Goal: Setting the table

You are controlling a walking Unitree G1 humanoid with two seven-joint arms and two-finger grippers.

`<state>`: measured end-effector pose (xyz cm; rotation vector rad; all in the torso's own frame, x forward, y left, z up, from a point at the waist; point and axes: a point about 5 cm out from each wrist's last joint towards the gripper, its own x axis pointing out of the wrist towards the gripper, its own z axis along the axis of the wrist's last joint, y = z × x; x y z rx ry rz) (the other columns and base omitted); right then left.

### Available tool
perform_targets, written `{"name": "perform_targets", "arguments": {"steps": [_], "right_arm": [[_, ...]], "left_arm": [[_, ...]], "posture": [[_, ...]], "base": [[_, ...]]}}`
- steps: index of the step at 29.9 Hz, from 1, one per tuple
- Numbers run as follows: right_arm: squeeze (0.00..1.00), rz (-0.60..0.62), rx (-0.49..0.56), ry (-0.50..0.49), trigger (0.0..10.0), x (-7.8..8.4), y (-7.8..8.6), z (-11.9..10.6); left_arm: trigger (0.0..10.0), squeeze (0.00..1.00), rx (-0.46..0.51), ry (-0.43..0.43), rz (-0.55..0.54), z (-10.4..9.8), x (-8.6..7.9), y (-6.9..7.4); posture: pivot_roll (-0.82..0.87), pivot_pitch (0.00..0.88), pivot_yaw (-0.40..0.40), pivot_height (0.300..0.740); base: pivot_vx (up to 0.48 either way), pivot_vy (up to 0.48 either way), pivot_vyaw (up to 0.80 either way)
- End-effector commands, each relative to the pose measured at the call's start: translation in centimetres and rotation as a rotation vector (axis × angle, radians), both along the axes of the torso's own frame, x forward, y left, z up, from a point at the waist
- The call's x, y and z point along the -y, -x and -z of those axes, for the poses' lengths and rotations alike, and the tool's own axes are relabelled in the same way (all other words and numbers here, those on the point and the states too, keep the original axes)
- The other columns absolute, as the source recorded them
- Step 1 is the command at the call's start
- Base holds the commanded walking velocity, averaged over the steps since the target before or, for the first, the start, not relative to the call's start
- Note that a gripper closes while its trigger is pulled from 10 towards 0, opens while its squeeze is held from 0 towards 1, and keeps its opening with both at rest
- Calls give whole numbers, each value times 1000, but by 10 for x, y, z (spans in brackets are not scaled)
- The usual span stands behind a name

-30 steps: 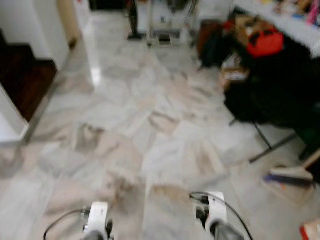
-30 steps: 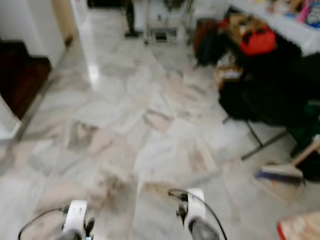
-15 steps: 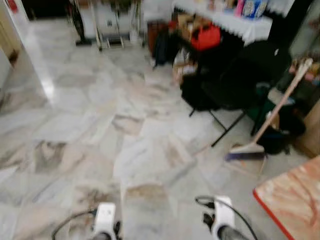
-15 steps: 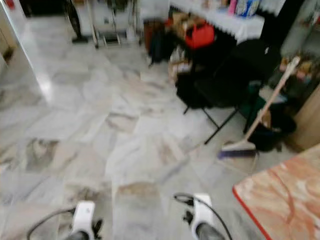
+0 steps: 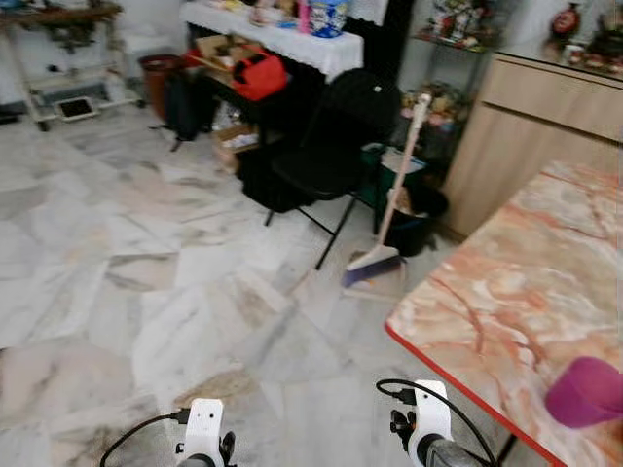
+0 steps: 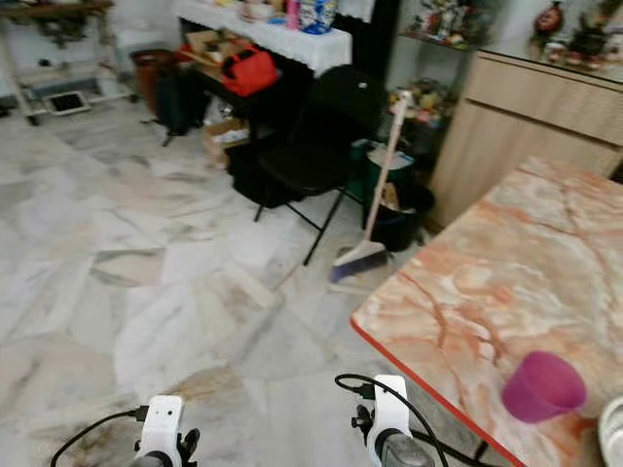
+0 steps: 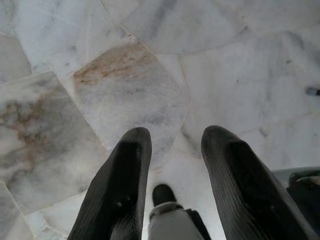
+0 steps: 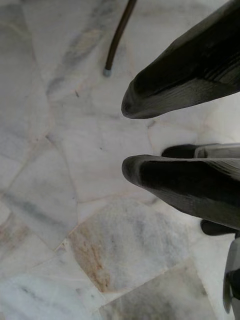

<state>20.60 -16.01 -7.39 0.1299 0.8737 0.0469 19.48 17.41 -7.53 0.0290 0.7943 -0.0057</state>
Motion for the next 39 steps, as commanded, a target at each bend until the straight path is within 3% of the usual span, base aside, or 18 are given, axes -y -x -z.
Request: {"name": "perform_targets", "arguments": {"steps": [1,8,14,35,39], "right_arm": [[0,0,8,5,10000,0,-4,-2],[0,2,2,13,10000,1,-4,-2],[0,2,7,16,10000,2,-5,-3],[0,1,-3,17,10000,2,-2,-1],[0,18,8,1,10000,0,-2,-1]], "left_arm": [[10000,0,0,4,-4,0,-1,0],[10000,0,-3,0,4,0,-1,0],[10000,0,2,-2,17,0,2,-1],[10000,0,-11,9,34,2,1,4],[10000,0,-18,-4,96,3,6,5]], "posture": [[101,0,-35,740],[102,0,-36,740],[106,0,-39,740],[100,4,-35,740],[103,6,-32,740]], "base": [[0,0,-781],[0,0,-782],[0,-480,-783],[0,0,-782],[0,0,-194]]}}
